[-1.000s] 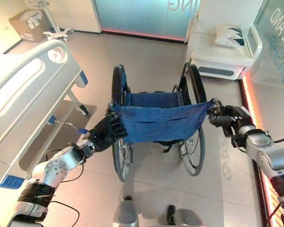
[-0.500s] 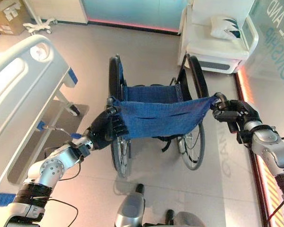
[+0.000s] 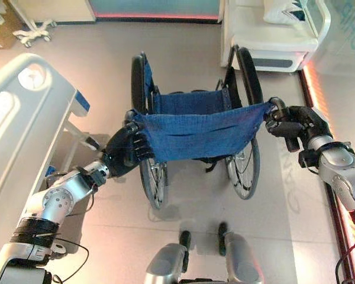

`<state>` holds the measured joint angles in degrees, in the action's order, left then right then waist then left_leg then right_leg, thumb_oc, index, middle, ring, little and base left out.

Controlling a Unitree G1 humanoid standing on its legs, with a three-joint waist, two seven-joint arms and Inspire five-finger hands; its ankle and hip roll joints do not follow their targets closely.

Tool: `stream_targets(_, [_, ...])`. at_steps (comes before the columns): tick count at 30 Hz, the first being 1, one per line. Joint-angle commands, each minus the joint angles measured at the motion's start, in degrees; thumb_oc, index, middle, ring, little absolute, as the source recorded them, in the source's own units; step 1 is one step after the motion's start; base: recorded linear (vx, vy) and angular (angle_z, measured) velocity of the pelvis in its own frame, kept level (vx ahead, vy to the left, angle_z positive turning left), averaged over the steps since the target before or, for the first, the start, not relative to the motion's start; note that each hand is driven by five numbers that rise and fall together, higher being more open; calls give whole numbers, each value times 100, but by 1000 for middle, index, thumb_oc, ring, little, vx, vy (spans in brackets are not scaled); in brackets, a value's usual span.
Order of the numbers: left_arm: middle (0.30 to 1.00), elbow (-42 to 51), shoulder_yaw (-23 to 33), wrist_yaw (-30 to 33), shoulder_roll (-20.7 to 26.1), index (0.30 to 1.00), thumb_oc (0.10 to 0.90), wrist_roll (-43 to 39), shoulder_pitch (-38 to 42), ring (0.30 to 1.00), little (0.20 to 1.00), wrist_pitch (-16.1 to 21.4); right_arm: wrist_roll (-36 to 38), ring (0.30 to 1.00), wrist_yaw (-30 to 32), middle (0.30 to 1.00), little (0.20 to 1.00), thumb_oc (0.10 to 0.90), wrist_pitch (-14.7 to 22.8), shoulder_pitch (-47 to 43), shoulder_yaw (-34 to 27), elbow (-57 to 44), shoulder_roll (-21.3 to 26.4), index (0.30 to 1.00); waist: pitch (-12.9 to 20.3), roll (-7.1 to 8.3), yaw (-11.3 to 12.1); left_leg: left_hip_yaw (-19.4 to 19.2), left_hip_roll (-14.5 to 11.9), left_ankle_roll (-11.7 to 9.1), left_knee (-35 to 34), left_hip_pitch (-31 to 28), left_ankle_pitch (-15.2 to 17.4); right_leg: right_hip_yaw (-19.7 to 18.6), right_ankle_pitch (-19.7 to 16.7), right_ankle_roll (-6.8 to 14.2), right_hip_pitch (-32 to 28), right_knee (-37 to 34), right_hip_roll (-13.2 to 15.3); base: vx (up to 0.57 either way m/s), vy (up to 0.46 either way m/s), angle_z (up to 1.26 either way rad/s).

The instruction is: Push the wheelchair next to the bed

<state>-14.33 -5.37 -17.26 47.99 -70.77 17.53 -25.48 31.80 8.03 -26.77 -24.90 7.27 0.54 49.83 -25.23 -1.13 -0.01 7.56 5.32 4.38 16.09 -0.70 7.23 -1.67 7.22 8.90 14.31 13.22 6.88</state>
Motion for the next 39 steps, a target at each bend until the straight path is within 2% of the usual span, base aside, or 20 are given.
stream_targets(1, [300,148,1171,118,345,300,400,-659,948,300,300,1203,-5,300,-570,300,300,400,731,6,115,-562,347,300,881,222,-138,-456,241,-214,890,-81,1025,65,-1278,109,-134,-563,24,462,-148,59])
stream_targets(3, [300,138,1163,25,319,300,400,-664,906,300,300,1235,14,300,-559,300,300,400,718,26,96,-593,356,300,937,243,-140,-491,194,-232,1178,-50,1114,134,-1178,69,-191,-445,-8,412,-131,59])
stream_targets(5, [300,239,1199,60,209,300,400,-607,800,300,300,1216,14,300,-569,300,300,400,641,13,120,-586,363,300,1090,218,-165,-468,70,-367,1587,-160,952,244,-1056,-49,-203,-132,-176,471,-121,49])
stream_targets(7, [300,309,1250,165,177,300,400,-684,661,300,300,1230,-22,300,-624,300,300,400,576,-6,152,-603,441,300,1246,209,-194,-532,-92,-616,2441,-200,363,395,-924,-257,-327,28,-339,464,-146,29])
stream_targets(8, [300,339,1258,135,138,300,400,-739,595,300,300,1271,-51,300,-607,300,300,400,576,-20,195,-635,534,300,1318,214,-229,-652,-201,-845,3301,-73,-338,524,-818,-462,-519,7,-469,437,-153,37])
stream_targets(11, [300,450,1321,88,120,300,400,-821,486,300,300,1265,1,300,-633,300,300,400,603,-5,170,-663,673,300,1343,260,-219,-678,-227,-1000,4169,313,-837,597,-698,-638,-768,-35,-568,336,-120,47])
stream_targets(12, [300,519,1399,73,101,300,400,-822,421,300,300,1177,71,300,-677,300,300,400,599,-26,137,-637,757,300,1306,293,-166,-674,-136,-1009,4674,815,-920,629,-622,-718,-945,-27,-624,396,-115,-15])
stream_targets(13, [300,490,1404,55,75,300,400,-780,428,300,300,1150,93,300,-687,300,300,400,591,-59,148,-612,769,300,1285,310,-140,-677,-107,-979,4721,1005,-882,637,-599,-732,-1018,-24,-637,418,-98,-18])
stream_targets(14, [300,420,1374,43,44,300,400,-707,470,300,300,1129,129,300,-687,300,300,400,577,-152,207,-562,793,300,1246,319,-90,-661,-90,-907,4537,1247,-775,642,-544,-733,-1157,-22,-686,397,-50,19])
stream_targets(17, [300,222,1277,-82,80,300,400,-689,569,300,300,1214,201,300,-625,300,300,400,487,-390,394,-562,805,300,1153,345,48,-737,-89,-772,2948,1321,-707,540,-363,-704,-1495,-48,-845,434,-5,30])
stream_targets(19, [300,113,1215,-129,125,300,400,-695,625,300,300,1232,221,300,-548,300,300,400,494,-542,566,-419,735,300,1129,264,138,-886,-360,-856,1269,1363,-1149,569,-166,-760,-1751,-107,-1033,470,78,-2])
stream_targets(20, [300,66,1160,-148,121,300,400,-681,637,300,300,1259,217,300,-522,300,300,400,510,-582,636,-357,698,300,1126,245,165,-921,-435,-888,870,1382,-1281,580,-115,-770,-1837,-138,-1073,596,139,-5])
stream_targets(21, [300,-17,1094,-258,100,300,400,-622,579,300,300,1327,211,300,-467,300,300,400,566,-601,755,-250,637,300,1122,151,233,-997,-645,-1016,-296,1396,-1703,645,14,-786,-2051,-177,-1179,561,138,1])
stream_targets(25, [300,288,1290,-276,76,300,400,-653,163,300,300,1405,166,300,-618,300,300,400,745,-129,530,-353,668,300,1162,111,360,-1045,-881,-1078,-1707,1363,-1974,598,419,-747,-2578,-129,-1141,537,163,-9])
stream_targets(27, [300,422,1410,-191,110,300,400,-685,91,300,300,1328,153,300,-709,300,300,400,787,-16,428,-379,674,300,1212,95,380,-1078,-908,-1043,-1616,1293,-1845,585,579,-713,-2637,-6,-1090,461,192,-32])
stream_targets(30, [300,510,1622,37,154,300,400,-612,78,300,300,1112,55,300,-883,300,300,400,884,249,195,-419,536,300,1415,87,429,-1063,-732,-912,-961,1295,-1497,520,899,-557,-2721,617,-990,525,245,-35])
stream_targets(34, [300,242,1607,-27,403,300,400,-654,318,300,300,957,74,300,-804,300,300,400,914,369,123,-503,418,300,1611,296,535,-1118,-110,-496,-455,1243,-982,466,-15,-66,-2543,2213,-891,409,202,-46])
stream_targets(36, [300,47,1563,-138,549,300,400,-767,487,300,300,938,149,300,-717,300,300,400,907,303,221,-514,413,300,1656,296,544,-1036,38,-383,-437,1151,-890,304,-592,124,-2266,2738,-1018,295,150,-22])
stream_targets(37, [300,-41,1552,-206,613,300,400,-800,556,300,300,920,180,300,-685,300,300,400,899,264,277,-507,402,300,1668,297,535,-1007,91,-341,-424,1108,-839,247,-732,168,-2096,2884,-1041,305,146,-17])
stream_targets(39, [300,-82,1524,-277,731,300,400,-868,590,300,300,908,118,300,-679,300,300,400,903,309,299,-509,351,300,1662,261,511,-926,233,-261,-336,1042,-739,252,-652,81,-1819,2704,-996,277,131,-5])
